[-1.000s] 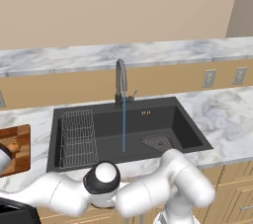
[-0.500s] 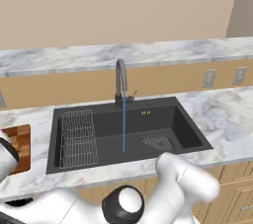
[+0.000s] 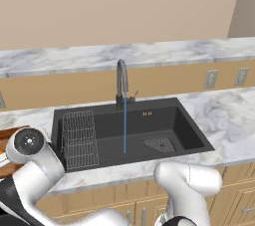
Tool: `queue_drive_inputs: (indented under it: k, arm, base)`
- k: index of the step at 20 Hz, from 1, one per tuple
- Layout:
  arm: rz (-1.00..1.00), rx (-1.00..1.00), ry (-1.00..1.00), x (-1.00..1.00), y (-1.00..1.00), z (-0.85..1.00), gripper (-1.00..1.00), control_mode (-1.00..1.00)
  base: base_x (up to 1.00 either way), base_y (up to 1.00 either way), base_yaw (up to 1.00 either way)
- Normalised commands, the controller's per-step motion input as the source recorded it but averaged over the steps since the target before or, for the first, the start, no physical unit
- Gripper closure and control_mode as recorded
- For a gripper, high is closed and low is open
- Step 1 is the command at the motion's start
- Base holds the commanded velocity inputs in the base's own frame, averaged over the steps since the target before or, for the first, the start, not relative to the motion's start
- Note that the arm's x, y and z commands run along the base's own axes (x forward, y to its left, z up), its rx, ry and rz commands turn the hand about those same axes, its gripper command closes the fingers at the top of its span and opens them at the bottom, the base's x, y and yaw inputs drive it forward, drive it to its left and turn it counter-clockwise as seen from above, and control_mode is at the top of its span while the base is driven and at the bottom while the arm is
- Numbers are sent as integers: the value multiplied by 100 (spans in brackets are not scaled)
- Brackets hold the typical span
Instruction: Pick the orange, pear, tangerine from the sink and place them on the cutting board to airdry. Then turn off the sink faucet.
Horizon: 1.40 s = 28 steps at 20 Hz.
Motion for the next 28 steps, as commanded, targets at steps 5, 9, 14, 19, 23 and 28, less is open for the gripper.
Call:
queue_drive_inputs:
  k: [5, 9, 14, 19, 23, 28]
  arm:
    - [0, 21, 0, -25, -62, 98, -100, -100]
    - [0, 24, 4, -35, -44, 100, -100, -100]
    - [0, 7, -1, -61, -46, 84, -100, -100]
    - [0, 0, -13, -62, -69, 54, -100, -100]
    - [0, 0, -9, -52, -70, 57, -100, -100]
    - [-1, 0, -4, -49, -70, 41, -100, -100]
  base:
    - [0, 0, 0]
    - [0, 0, 0]
    - [0, 0, 0]
    - [0, 0, 0]
    - [0, 0, 0]
    - [0, 0, 0]
